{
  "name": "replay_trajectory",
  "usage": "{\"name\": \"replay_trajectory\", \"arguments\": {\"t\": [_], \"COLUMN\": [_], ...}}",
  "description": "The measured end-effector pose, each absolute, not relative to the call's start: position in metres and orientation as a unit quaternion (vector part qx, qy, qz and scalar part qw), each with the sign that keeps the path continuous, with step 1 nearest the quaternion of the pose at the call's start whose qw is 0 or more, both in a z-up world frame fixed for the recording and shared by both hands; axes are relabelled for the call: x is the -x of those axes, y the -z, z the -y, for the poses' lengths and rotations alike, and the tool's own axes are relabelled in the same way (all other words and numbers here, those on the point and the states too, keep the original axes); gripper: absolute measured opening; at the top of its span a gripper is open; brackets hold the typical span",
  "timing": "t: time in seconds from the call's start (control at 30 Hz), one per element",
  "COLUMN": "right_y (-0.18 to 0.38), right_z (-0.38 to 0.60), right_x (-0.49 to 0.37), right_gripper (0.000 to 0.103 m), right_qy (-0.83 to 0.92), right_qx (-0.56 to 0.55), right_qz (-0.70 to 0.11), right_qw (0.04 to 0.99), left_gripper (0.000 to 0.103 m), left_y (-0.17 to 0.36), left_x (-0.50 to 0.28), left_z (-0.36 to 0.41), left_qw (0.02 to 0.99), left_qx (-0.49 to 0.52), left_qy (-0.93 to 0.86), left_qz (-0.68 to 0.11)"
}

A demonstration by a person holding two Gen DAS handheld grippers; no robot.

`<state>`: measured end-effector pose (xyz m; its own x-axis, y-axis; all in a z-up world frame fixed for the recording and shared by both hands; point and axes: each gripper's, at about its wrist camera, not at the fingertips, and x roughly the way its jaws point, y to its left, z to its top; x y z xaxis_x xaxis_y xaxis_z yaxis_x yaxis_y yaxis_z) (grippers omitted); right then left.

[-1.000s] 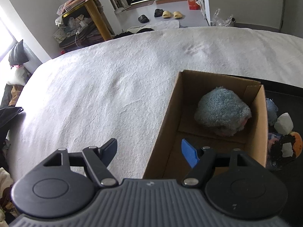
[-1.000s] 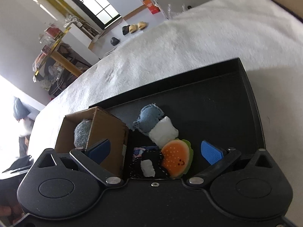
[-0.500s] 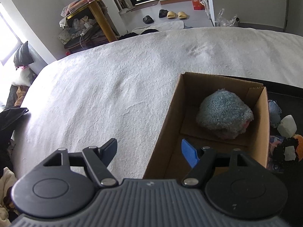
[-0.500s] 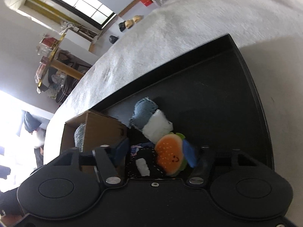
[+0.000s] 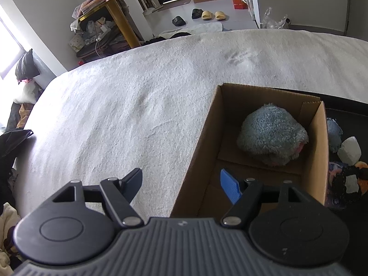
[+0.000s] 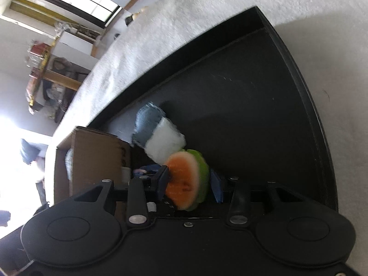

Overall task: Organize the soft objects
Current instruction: 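Move the right gripper back over the tray toward the burger plush, then grasp the burger plush with the right gripper and lift it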

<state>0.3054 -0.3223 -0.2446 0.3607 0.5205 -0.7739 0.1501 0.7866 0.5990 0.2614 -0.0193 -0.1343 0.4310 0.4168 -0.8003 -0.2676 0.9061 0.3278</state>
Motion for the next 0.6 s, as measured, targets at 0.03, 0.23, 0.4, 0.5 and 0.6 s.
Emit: {"name": "replay_trajectory", "arguments": {"t": [0.03, 0.23, 0.4, 0.5, 0.6], "right_y": [0.245, 0.226, 0.211, 0.202, 0.190], "right_z": [0.321, 0.326, 0.333, 0.335, 0.330], "right_x": [-0.305, -0.296, -0.290, -0.284, -0.284], "right_gripper": [0.027, 0.017, 0.017, 0.017, 0.017], "right_qy": [-0.121, -0.116, -0.114, -0.110, -0.111], "right_qx": [-0.300, -0.286, -0.285, -0.279, -0.271], "right_qz": [-0.553, -0.526, -0.507, -0.497, -0.483], "right_qw": [0.768, 0.793, 0.805, 0.814, 0.825], "left_gripper": [0.073, 0.074, 0.074, 0.073, 0.073], "left_y": [0.135, 0.134, 0.130, 0.131, 0.131], "left_x": [-0.261, -0.261, -0.258, -0.257, -0.254], "left_z": [0.019, 0.018, 0.018, 0.021, 0.020], "left_qw": [0.842, 0.844, 0.848, 0.850, 0.850], "left_qx": [-0.075, -0.075, -0.070, -0.077, -0.073], "left_qy": [-0.202, -0.199, -0.190, -0.182, -0.178], "left_qz": [-0.494, -0.493, -0.489, -0.489, -0.490]}}
